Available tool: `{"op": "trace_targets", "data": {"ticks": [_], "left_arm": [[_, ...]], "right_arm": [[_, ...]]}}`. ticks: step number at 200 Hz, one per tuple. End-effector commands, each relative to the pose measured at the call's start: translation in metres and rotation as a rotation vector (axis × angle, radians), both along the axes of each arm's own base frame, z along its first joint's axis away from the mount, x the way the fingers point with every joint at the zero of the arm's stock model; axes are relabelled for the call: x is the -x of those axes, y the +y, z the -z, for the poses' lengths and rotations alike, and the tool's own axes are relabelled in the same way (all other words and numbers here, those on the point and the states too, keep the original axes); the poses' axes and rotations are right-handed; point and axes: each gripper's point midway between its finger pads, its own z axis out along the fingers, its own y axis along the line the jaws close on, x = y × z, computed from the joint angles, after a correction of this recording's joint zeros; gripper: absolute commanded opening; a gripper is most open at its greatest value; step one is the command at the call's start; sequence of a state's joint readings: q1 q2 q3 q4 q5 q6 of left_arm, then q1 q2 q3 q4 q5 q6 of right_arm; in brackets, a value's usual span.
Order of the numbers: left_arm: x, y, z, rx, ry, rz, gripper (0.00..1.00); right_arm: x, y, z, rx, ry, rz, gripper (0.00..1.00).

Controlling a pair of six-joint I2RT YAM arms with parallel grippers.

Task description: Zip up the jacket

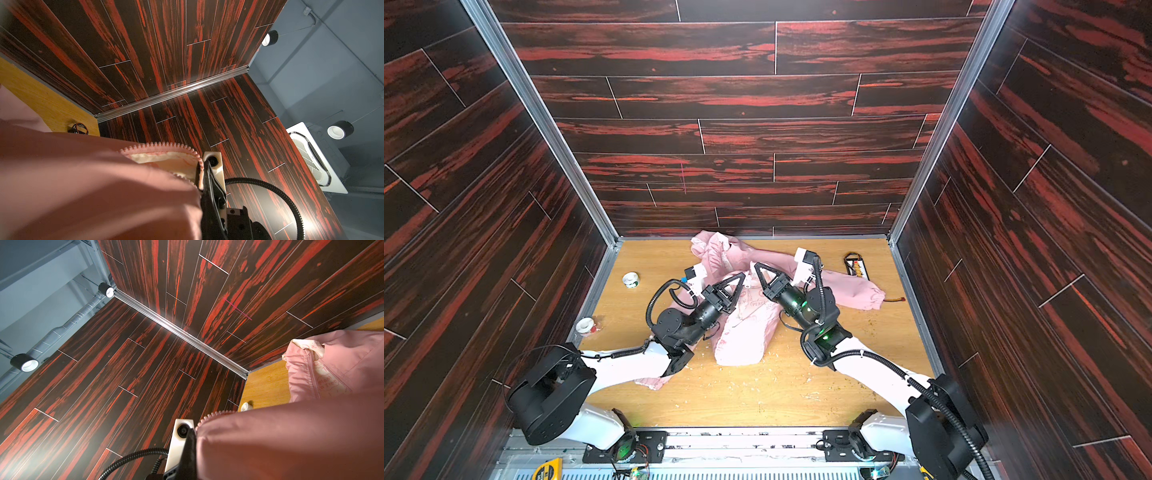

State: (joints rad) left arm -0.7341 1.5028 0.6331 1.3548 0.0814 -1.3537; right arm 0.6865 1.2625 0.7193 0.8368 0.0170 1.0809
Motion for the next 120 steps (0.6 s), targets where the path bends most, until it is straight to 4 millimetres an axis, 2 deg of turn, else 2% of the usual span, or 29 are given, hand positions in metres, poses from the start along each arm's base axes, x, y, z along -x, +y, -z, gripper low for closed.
{"op": "trace_targets", "data": {"ticks": [1, 45, 120], "left_arm": [[0.0077, 0.0109, -0.0412, 0.082, -0.093, -0.014, 0.00], [0.0091, 0.0116, -0.0447, 0.087, -0.101, -0.014, 0.00], [0.0099, 0.0135, -0.0484, 0.091, -0.111, -0.021, 0.00]], "right_arm": [[-0.0023, 0.0021, -0.0190, -0.033, -0.045, 0.021, 0.00], [-0.0023, -0.0032, -0.0175, -0.045, -0.032, 0.061, 0.00], [-0.0021, -0.0013, -0.0146, -0.053, -0.012, 0.068, 0.00]]}}
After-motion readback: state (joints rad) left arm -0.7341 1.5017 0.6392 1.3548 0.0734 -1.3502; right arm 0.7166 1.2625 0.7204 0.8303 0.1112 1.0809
